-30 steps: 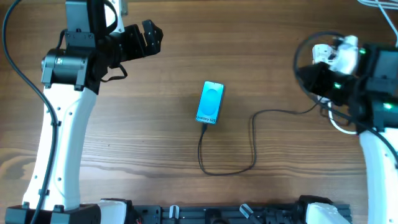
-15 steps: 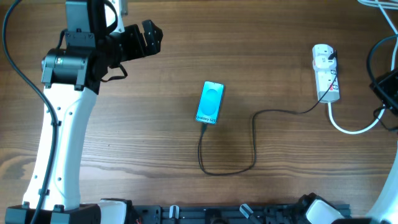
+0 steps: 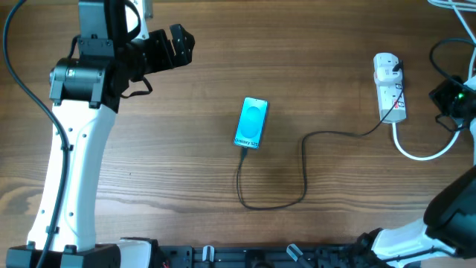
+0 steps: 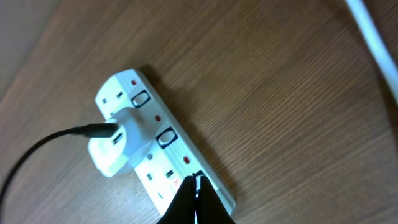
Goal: Plug charger to phone and switch on socket
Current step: 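Press the power strip rocker switch beside the plug with the right gripper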
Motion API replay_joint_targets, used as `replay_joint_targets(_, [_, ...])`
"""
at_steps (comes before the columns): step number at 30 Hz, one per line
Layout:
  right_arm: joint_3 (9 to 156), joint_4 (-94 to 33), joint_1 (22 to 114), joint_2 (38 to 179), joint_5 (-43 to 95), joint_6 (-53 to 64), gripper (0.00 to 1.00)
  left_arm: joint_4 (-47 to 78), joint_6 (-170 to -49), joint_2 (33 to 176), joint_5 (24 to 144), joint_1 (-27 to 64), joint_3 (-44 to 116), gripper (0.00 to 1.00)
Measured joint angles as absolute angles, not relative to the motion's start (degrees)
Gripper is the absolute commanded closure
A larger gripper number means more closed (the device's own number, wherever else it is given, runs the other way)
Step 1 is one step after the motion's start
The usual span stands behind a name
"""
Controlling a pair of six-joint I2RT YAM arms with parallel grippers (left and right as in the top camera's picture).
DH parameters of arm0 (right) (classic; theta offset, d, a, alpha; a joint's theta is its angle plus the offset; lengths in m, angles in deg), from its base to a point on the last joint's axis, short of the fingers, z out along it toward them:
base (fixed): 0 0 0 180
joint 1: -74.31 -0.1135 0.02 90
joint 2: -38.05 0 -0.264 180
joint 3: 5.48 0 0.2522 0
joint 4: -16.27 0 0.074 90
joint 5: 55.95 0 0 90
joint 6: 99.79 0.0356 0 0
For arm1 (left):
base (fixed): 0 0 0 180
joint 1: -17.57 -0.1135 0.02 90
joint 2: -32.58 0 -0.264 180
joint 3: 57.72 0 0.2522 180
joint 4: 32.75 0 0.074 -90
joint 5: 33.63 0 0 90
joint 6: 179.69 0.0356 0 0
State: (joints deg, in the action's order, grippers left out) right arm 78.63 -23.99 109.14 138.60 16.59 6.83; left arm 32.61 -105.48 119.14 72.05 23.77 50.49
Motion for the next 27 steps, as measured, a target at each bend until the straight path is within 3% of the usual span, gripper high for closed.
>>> replay_joint_targets(10, [78.63,-12.4,108.33,148.46,8.94,6.83,0.96,32.61,-105.48,119.14,72.05,23.77,50.49,0.0])
replay_joint_targets(27, [78.65,-7.07,103.24,154.66,8.37,10.04,0.96,32.63,-105.48,119.14,72.05,23.77,50.49,0.0])
